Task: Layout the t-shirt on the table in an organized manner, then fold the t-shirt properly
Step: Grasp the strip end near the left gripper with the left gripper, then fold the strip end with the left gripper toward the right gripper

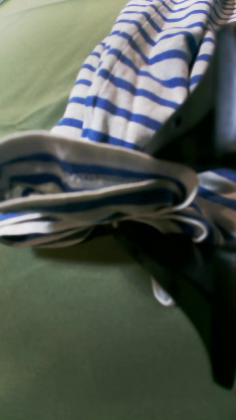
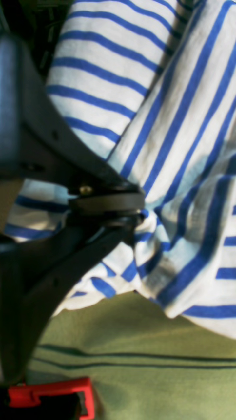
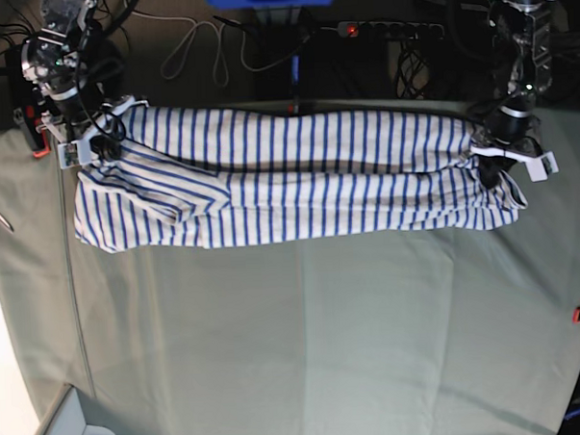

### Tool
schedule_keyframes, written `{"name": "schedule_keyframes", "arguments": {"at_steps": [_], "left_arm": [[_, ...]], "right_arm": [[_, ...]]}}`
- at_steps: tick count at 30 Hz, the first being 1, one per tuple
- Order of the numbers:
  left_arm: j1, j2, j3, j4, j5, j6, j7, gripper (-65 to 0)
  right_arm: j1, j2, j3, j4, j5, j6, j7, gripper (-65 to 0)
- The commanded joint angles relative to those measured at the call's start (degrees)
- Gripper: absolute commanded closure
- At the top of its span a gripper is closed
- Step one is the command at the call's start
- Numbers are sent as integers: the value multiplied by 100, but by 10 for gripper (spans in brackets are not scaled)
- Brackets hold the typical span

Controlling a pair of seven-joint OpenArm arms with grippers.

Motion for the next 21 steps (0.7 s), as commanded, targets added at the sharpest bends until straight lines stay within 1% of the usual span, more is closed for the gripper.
{"name": "schedule_keyframes", "arguments": {"at_steps": [1, 3, 5, 10, 12, 16, 18, 21], "left_arm": [[14, -42, -6, 142, -7, -93, 25, 0], [75, -42, -6, 441, -7, -93, 25, -2], [321, -24, -6, 827, -7, -93, 8, -2], [743, 29, 47, 2049, 2, -93, 34, -2], [814, 29, 267, 2357, 108, -84, 34, -2], [831, 55, 882, 2656, 785, -84, 34, -2], [796, 257, 1234, 2665, 1136, -84, 34, -2], [691, 644, 1594, 2638, 1866, -84, 34, -2]], "right_arm": [[2, 24, 6, 61, 35, 82, 22, 0], [11, 24, 6, 61, 35, 82, 22, 0], [11, 24, 6, 61, 35, 82, 22, 0], [11, 15, 6, 43, 35, 82, 22, 0], [11, 15, 6, 43, 35, 82, 22, 0], [11, 15, 6, 35, 35, 82, 22, 0], [11, 15, 6, 35, 35, 82, 22, 0], [11, 6, 6, 35, 35, 82, 22, 0]]}}
